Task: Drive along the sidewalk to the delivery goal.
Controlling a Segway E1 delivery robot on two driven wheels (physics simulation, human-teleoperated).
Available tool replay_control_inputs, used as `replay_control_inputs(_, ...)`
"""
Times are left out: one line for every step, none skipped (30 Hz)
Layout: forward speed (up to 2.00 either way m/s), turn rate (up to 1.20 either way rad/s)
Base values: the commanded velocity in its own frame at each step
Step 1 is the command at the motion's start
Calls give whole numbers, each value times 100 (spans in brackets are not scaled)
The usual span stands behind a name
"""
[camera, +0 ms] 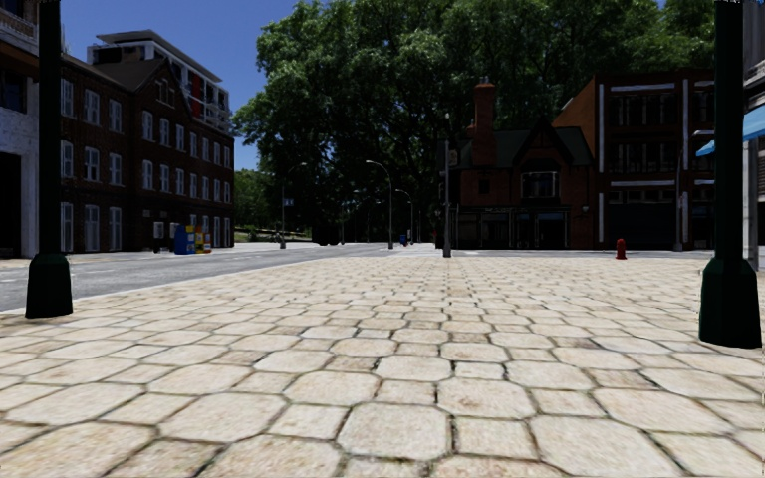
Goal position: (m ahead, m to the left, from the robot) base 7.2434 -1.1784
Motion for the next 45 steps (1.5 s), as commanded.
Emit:
replay_control_inputs(200, -15)
replay_control_inputs(200, -21)
replay_control_inputs(200, -24)
replay_control_inputs(200, -27)
replay_control_inputs(200, -27)
replay_control_inputs(200, -29)
replay_control_inputs(200, -29)
replay_control_inputs(200, -29)
replay_control_inputs(200, -29)
replay_control_inputs(200, -29)
replay_control_inputs(200, -29)
replay_control_inputs(200, -29)
replay_control_inputs(200, -29)
replay_control_inputs(200, -29)
replay_control_inputs(200, -27)
replay_control_inputs(200, -27)
replay_control_inputs(200, -20)
replay_control_inputs(200, -17)
replay_control_inputs(200, -10)
replay_control_inputs(200, -10)
replay_control_inputs(200, -6)
replay_control_inputs(200, -3)
replay_control_inputs(200, 0)
replay_control_inputs(200, 0)
replay_control_inputs(200, 0)
replay_control_inputs(200, 0)
replay_control_inputs(200, 0)
replay_control_inputs(200, 0)
replay_control_inputs(200, 0)
replay_control_inputs(200, 0)
replay_control_inputs(200, 0)
replay_control_inputs(200, 0)
replay_control_inputs(200, 0)
replay_control_inputs(200, 0)
replay_control_inputs(200, 0)
replay_control_inputs(200, -15)
replay_control_inputs(200, -15)
replay_control_inputs(200, -29)
replay_control_inputs(200, -35)
replay_control_inputs(200, -36)
replay_control_inputs(200, -36)
replay_control_inputs(200, -36)
replay_control_inputs(200, -36)
replay_control_inputs(200, -36)
replay_control_inputs(200, -36)
